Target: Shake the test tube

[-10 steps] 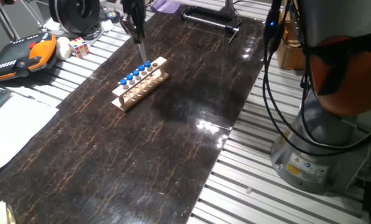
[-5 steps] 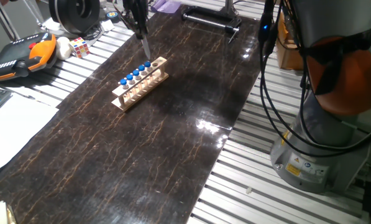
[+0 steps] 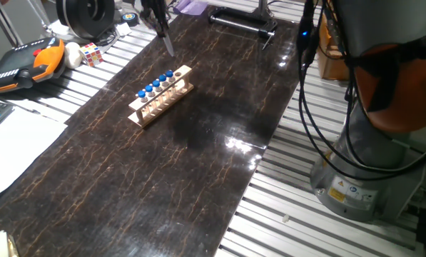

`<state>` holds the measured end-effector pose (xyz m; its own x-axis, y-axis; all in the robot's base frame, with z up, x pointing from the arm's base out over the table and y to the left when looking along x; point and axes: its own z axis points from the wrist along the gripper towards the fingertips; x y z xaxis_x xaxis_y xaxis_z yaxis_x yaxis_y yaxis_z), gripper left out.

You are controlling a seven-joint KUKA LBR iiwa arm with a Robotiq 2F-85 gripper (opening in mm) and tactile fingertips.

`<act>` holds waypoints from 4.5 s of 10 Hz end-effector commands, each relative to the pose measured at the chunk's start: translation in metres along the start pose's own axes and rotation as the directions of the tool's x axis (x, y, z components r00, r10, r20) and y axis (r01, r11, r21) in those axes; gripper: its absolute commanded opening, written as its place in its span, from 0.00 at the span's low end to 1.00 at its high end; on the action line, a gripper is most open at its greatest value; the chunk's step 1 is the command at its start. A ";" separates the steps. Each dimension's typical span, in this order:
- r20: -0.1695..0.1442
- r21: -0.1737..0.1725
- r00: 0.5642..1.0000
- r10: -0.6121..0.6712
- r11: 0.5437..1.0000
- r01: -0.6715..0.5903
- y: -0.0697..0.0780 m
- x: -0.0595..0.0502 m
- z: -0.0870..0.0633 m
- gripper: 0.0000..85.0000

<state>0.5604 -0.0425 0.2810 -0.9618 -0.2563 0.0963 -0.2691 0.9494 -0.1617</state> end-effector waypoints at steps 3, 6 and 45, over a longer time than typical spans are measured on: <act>0.008 -0.163 0.988 0.153 0.975 -0.149 0.026 0.003 0.005 0.05; 0.003 -0.241 0.972 0.236 0.943 -0.228 0.038 0.006 0.007 0.05; -0.021 0.230 1.000 -0.013 0.973 0.017 -0.053 -0.003 0.015 0.08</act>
<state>0.5771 -0.0952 0.2748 -0.9842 -0.1299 0.1206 -0.1506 0.9716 -0.1825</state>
